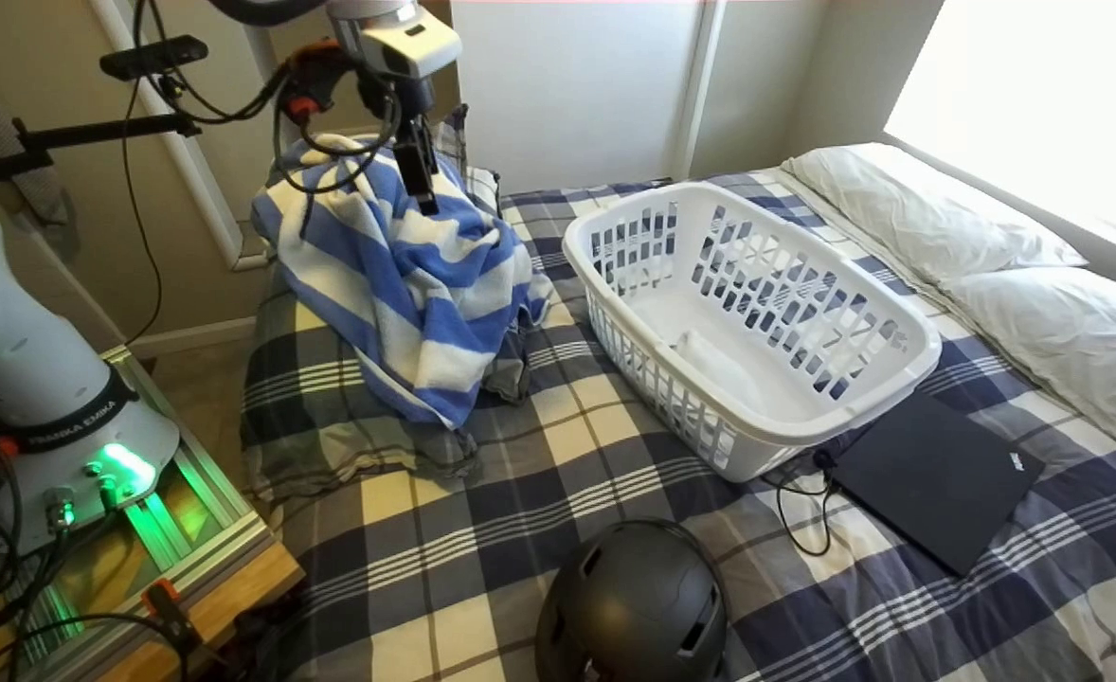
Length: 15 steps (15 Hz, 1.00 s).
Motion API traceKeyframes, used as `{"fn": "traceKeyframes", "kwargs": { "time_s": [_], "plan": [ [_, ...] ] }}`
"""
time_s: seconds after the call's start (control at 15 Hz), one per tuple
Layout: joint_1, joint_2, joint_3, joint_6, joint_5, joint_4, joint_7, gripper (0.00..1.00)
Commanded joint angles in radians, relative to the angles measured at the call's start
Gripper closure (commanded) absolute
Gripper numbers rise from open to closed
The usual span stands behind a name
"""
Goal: Slide the washing basket to the bottom edge of the bed
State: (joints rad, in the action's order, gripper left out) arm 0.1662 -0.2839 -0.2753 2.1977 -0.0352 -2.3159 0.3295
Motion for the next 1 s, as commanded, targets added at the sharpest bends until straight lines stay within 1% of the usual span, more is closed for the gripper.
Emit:
{"fn": "traceKeyframes", "kwargs": {
  "time_s": [0.0,0.27,0.4,0.53,0.67,0.73,0.8,0.93],
  "plan": [
    [0.061,0.253,-0.008,-0.017,0.077,0.236,0.075,0.00],
    [0.109,0.475,-0.035,-0.017,0.174,0.429,0.158,0.00],
    [0.122,0.562,-0.045,0.003,0.198,0.502,0.232,0.00],
    [0.123,0.635,-0.058,0.011,0.198,0.569,0.328,0.00],
    [0.123,0.702,-0.068,0.000,0.196,0.634,0.430,0.00],
    [0.124,0.724,-0.072,-0.024,0.197,0.664,0.481,0.00],
    [0.122,0.657,-0.060,0.012,0.171,0.573,0.398,0.00],
    [0.123,0.700,-0.062,0.008,0.170,0.615,0.452,0.00]
  ]
}}
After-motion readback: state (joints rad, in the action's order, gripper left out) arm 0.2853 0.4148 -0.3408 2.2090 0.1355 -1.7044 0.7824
